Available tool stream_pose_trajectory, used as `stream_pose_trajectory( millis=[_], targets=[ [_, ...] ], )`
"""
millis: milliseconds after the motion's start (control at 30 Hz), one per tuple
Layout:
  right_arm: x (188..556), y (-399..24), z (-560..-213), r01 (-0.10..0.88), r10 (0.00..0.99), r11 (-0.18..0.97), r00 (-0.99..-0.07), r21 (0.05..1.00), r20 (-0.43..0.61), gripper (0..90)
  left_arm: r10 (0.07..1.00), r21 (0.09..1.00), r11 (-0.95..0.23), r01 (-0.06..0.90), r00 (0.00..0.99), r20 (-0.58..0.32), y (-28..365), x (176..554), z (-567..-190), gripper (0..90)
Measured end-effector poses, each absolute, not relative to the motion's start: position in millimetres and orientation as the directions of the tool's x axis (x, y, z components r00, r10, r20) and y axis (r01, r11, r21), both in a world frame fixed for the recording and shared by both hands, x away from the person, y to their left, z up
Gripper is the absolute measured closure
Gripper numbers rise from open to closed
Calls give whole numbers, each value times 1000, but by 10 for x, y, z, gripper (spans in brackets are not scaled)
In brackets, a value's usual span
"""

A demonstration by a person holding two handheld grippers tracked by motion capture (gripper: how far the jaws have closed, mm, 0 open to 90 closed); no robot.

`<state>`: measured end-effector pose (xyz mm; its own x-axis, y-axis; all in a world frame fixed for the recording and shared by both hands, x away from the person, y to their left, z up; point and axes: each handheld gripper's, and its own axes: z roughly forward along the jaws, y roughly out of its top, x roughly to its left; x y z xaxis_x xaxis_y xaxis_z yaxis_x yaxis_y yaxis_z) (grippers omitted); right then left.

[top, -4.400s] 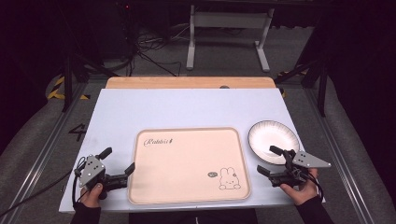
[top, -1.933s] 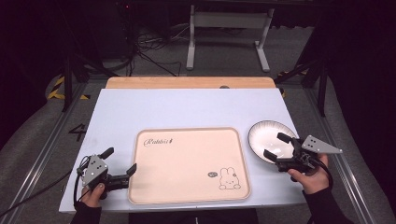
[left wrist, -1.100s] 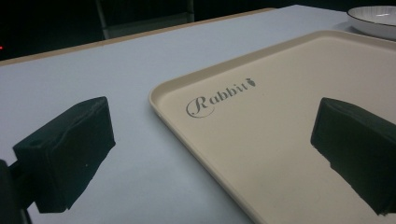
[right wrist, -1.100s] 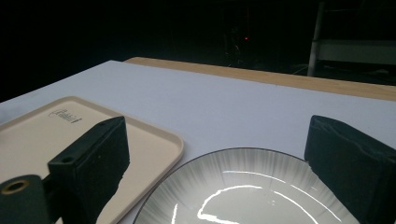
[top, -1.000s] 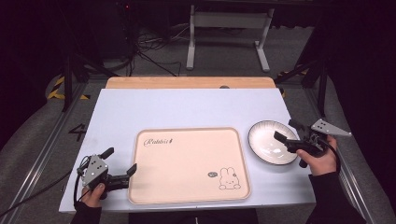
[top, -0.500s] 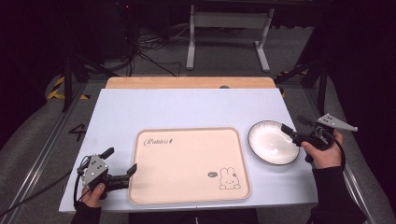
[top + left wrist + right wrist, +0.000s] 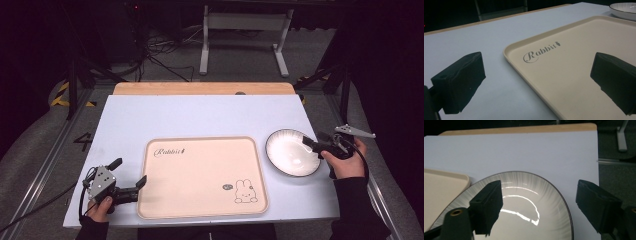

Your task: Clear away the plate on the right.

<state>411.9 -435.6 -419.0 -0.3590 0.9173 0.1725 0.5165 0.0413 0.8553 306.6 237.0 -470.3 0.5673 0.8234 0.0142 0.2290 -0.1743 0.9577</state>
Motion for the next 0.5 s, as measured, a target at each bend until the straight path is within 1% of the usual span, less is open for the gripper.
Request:
stream_pose_trajectory(
  millis=[33, 100, 167, 333, 367, 400, 500],
  targets=[
    [4119, -4356, -4190, 516, 917, 41, -359, 855, 173, 241, 823, 958, -174, 229, 567, 14, 2370, 3066, -4703, 2],
    [4129, -4395, -4243, 560, 926, 20, -324, 828, 196, 269, 823, 958, -174, 229, 568, 14, 2370, 3066, -4703, 2],
    [4133, -4415, -4270, 576, 928, 7, -308, 817, 209, 279, 823, 958, -174, 229, 568, 14, 2370, 3066, -4703, 2],
    [4147, -4450, -4336, 597, 932, 2, -291, 803, 215, 287, 823, 958, -174, 228, 568, 15, 2369, 3065, -4704, 2],
    [4155, -4468, -4371, 618, 929, -4, -288, 786, 230, 330, 823, 958, -174, 228, 568, 15, 2369, 3065, -4704, 2],
    [4158, -4476, -4383, 620, 931, -1, -285, 784, 226, 332, 823, 958, -174, 228, 568, 15, 2369, 3065, -4704, 2],
    [4159, -4500, -4400, 625, 933, -7, -278, 781, 231, 378, 822, 958, -175, 228, 569, 15, 2369, 3065, -4704, 2]
  ],
)
